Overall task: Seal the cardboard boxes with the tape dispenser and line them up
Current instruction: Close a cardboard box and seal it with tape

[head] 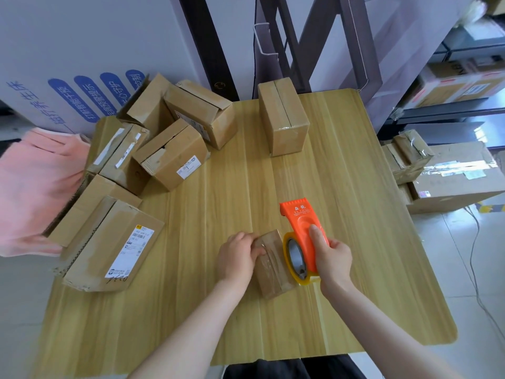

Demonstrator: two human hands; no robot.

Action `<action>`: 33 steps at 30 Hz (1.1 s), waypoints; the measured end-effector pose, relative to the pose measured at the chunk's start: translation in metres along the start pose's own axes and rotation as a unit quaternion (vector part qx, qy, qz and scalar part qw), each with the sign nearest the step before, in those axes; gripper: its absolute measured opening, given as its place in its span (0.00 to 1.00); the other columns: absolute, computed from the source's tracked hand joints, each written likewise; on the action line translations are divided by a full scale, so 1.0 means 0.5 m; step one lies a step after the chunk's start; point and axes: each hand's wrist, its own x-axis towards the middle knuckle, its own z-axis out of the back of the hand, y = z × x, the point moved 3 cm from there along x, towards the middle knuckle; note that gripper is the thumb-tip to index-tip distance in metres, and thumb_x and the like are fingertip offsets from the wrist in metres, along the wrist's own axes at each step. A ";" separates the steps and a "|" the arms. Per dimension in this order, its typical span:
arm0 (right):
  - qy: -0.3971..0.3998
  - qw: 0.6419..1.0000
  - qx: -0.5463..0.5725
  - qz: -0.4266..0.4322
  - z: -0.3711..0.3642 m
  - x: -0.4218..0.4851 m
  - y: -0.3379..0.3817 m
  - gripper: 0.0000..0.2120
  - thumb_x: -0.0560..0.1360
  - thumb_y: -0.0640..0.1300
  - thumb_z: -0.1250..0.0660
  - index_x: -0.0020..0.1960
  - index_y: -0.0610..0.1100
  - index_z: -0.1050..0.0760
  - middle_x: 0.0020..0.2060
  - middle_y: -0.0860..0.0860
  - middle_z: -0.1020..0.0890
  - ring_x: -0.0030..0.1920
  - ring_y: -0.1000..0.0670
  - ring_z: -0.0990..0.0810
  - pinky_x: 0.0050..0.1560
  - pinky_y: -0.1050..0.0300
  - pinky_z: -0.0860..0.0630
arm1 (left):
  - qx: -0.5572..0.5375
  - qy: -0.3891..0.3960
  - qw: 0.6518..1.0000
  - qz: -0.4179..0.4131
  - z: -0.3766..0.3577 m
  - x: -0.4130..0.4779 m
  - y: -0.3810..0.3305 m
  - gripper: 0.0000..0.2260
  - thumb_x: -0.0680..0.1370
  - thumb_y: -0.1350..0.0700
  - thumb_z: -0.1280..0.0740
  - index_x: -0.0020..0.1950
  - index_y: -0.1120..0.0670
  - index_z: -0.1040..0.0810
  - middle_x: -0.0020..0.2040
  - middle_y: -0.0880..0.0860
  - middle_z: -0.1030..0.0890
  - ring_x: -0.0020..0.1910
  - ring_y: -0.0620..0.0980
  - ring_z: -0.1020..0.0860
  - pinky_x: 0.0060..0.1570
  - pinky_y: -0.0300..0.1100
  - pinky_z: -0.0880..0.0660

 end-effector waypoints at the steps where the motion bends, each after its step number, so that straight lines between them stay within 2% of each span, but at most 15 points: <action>1: 0.001 1.000 0.001 0.001 -0.001 -0.001 0.001 0.19 0.75 0.56 0.31 0.36 0.40 0.23 0.31 0.45 0.19 0.31 0.48 0.21 0.34 0.56 0.24 | -0.047 0.002 0.998 0.038 -0.010 -0.007 0.007 0.16 0.76 0.45 0.34 0.63 0.45 0.23 0.59 0.44 0.22 0.60 0.47 0.26 0.52 0.41 0.28; 3: -0.003 1.000 0.002 0.002 -0.001 -0.001 0.002 0.19 0.75 0.56 0.31 0.36 0.40 0.23 0.32 0.45 0.19 0.32 0.48 0.20 0.33 0.56 0.24 | -0.091 0.014 0.991 0.101 -0.020 -0.002 0.012 0.15 0.77 0.45 0.35 0.63 0.44 0.23 0.60 0.45 0.21 0.58 0.49 0.24 0.51 0.43 0.26; 5: -0.005 1.000 0.002 0.003 -0.001 -0.001 0.003 0.18 0.75 0.56 0.31 0.37 0.41 0.23 0.32 0.45 0.19 0.33 0.48 0.20 0.33 0.57 0.25 | -0.090 0.012 0.987 0.132 -0.027 -0.005 0.015 0.20 0.77 0.43 0.35 0.67 0.47 0.27 0.63 0.47 0.22 0.60 0.51 0.24 0.52 0.44 0.27; 7: 0.000 1.000 -0.002 0.000 -0.002 -0.003 0.006 0.18 0.75 0.56 0.31 0.38 0.41 0.23 0.33 0.45 0.18 0.33 0.48 0.20 0.32 0.57 0.25 | -0.142 -0.053 0.970 0.188 -0.030 -0.022 0.027 0.28 0.73 0.40 0.31 0.69 0.51 0.30 0.65 0.49 0.25 0.60 0.51 0.24 0.52 0.45 0.27; 9: -0.002 1.000 -0.002 -0.002 -0.003 -0.004 0.005 0.18 0.75 0.56 0.31 0.38 0.41 0.23 0.33 0.45 0.18 0.33 0.48 0.19 0.33 0.57 0.24 | -0.252 -0.114 0.921 0.273 -0.043 -0.045 0.036 0.28 0.69 0.41 0.26 0.63 0.53 0.27 0.58 0.49 0.23 0.53 0.50 0.22 0.47 0.43 0.26; 11: -0.006 1.000 -0.002 -0.002 -0.003 -0.003 0.003 0.18 0.75 0.56 0.32 0.38 0.41 0.22 0.33 0.45 0.18 0.33 0.48 0.20 0.33 0.57 0.24 | -0.374 -0.125 0.858 0.329 -0.066 -0.057 0.025 0.19 0.70 0.45 0.25 0.55 0.54 0.22 0.48 0.48 0.19 0.47 0.49 0.20 0.45 0.43 0.25; 12: -0.006 1.000 -0.003 -0.002 -0.002 -0.003 0.003 0.19 0.75 0.56 0.32 0.38 0.40 0.22 0.33 0.45 0.19 0.33 0.48 0.20 0.32 0.57 0.25 | -0.412 -0.128 0.840 0.328 -0.075 -0.058 0.017 0.15 0.71 0.48 0.26 0.53 0.54 0.21 0.46 0.48 0.18 0.46 0.50 0.19 0.46 0.43 0.23; 14: -0.008 1.000 -0.004 -0.001 -0.002 -0.003 0.003 0.19 0.75 0.56 0.32 0.37 0.40 0.22 0.32 0.45 0.19 0.32 0.48 0.21 0.32 0.57 0.26 | -0.422 -0.129 0.847 0.295 -0.081 -0.056 0.006 0.15 0.75 0.49 0.29 0.57 0.56 0.21 0.50 0.49 0.18 0.51 0.50 0.19 0.51 0.45 0.23; 17: -0.008 1.000 -0.006 -0.002 -0.004 -0.002 0.004 0.19 0.74 0.56 0.31 0.37 0.40 0.23 0.32 0.45 0.19 0.32 0.48 0.21 0.33 0.57 0.25 | -0.354 -0.078 0.902 0.233 -0.073 -0.045 0.018 0.19 0.78 0.48 0.34 0.66 0.55 0.25 0.59 0.50 0.20 0.57 0.50 0.22 0.59 0.46 0.25; 20: -0.009 1.000 -0.011 -0.002 -0.006 -0.001 0.007 0.19 0.74 0.56 0.31 0.37 0.40 0.23 0.32 0.45 0.19 0.32 0.47 0.20 0.34 0.56 0.24 | -0.274 -0.006 0.946 0.174 -0.063 -0.019 0.040 0.18 0.79 0.46 0.37 0.67 0.52 0.26 0.61 0.50 0.21 0.58 0.50 0.23 0.59 0.45 0.27; 23: -0.010 1.000 -0.018 -0.001 -0.009 -0.003 0.009 0.20 0.74 0.57 0.31 0.37 0.40 0.22 0.32 0.45 0.19 0.32 0.47 0.20 0.34 0.55 0.24 | -0.226 0.014 0.964 0.137 -0.057 -0.007 0.040 0.16 0.80 0.46 0.39 0.65 0.50 0.25 0.61 0.49 0.21 0.58 0.50 0.23 0.55 0.43 0.27; 26: -0.001 1.000 -0.018 -0.009 -0.014 -0.004 0.015 0.19 0.74 0.57 0.31 0.36 0.41 0.23 0.32 0.45 0.19 0.33 0.46 0.21 0.37 0.53 0.23 | -0.251 -0.002 0.953 0.167 -0.052 -0.007 0.032 0.19 0.80 0.47 0.38 0.69 0.51 0.29 0.62 0.49 0.22 0.60 0.50 0.23 0.56 0.41 0.29; 28: 0.008 1.000 -0.012 -0.020 -0.015 -0.004 0.016 0.19 0.74 0.57 0.31 0.37 0.40 0.22 0.32 0.44 0.19 0.33 0.47 0.21 0.36 0.54 0.24 | -0.324 -0.035 0.917 0.228 -0.051 -0.017 0.031 0.22 0.81 0.48 0.40 0.74 0.53 0.36 0.66 0.50 0.25 0.64 0.51 0.26 0.60 0.41 0.32; 30: 0.012 1.000 0.001 -0.025 -0.010 -0.004 0.013 0.19 0.73 0.56 0.30 0.39 0.39 0.21 0.34 0.44 0.18 0.34 0.46 0.20 0.36 0.56 0.24 | -0.372 -0.063 0.887 0.264 -0.060 -0.040 0.029 0.25 0.82 0.47 0.43 0.76 0.54 0.41 0.69 0.51 0.28 0.66 0.51 0.28 0.60 0.40 0.34; 33: -0.009 0.999 0.038 -0.032 0.007 -0.004 0.011 0.21 0.73 0.56 0.30 0.40 0.37 0.22 0.34 0.43 0.19 0.34 0.46 0.20 0.35 0.56 0.26 | -0.405 -0.053 0.875 0.261 -0.098 -0.112 0.012 0.29 0.80 0.45 0.39 0.77 0.54 0.43 0.72 0.51 0.32 0.70 0.50 0.31 0.66 0.42 0.34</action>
